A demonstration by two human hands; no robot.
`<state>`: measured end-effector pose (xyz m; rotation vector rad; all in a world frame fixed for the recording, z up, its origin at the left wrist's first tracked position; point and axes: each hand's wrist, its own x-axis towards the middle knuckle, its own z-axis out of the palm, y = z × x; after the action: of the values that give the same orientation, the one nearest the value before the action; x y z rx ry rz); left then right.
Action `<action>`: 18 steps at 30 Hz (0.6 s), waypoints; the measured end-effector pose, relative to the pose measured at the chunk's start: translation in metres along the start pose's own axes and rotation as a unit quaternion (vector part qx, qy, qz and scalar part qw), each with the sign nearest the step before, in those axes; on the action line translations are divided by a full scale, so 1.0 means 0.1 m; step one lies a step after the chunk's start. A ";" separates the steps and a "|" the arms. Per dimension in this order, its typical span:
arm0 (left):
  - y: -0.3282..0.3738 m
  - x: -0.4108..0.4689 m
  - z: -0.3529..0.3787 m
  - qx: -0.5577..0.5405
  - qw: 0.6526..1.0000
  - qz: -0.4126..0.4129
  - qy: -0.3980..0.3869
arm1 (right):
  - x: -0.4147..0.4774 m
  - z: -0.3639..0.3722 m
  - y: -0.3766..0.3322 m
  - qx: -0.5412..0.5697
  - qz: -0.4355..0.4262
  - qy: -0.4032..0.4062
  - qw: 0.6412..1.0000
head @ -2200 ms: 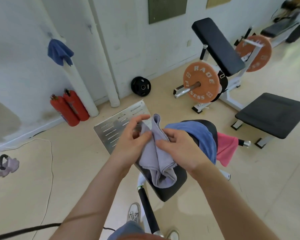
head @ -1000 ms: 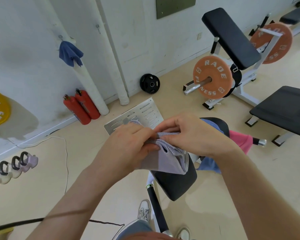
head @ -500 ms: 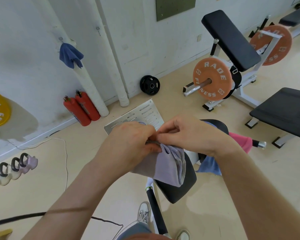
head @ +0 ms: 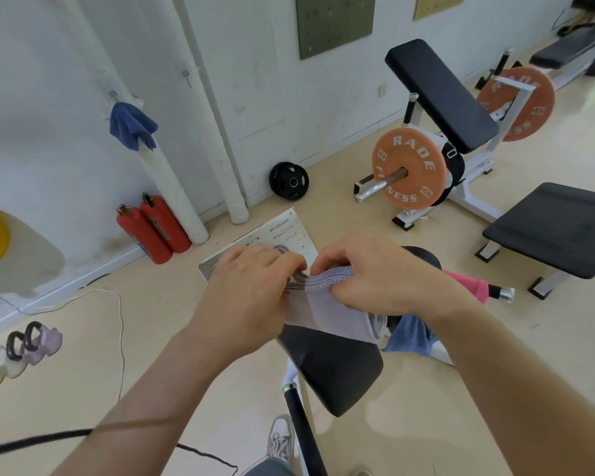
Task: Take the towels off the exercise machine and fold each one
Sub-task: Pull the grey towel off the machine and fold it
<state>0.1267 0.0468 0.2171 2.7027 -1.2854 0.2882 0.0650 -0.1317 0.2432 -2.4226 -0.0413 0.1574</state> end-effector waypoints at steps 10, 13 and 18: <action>0.00 -0.05 -0.12 -0.200 0.979 0.012 -0.045 | -0.15 -0.29 0.04 0.015 -0.048 0.003 0.999; 0.04 -0.11 -0.14 -0.277 0.960 -0.027 -0.007 | -0.20 -0.40 0.15 0.061 -0.037 0.034 0.997; 0.20 -0.17 -0.19 -0.285 0.956 -0.057 0.041 | -0.19 -0.39 0.30 0.003 -0.009 0.098 0.995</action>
<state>0.0983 0.0504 0.2322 2.2322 -0.9909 0.0067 0.0507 -0.1813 0.2545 -2.4186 0.0265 -0.0875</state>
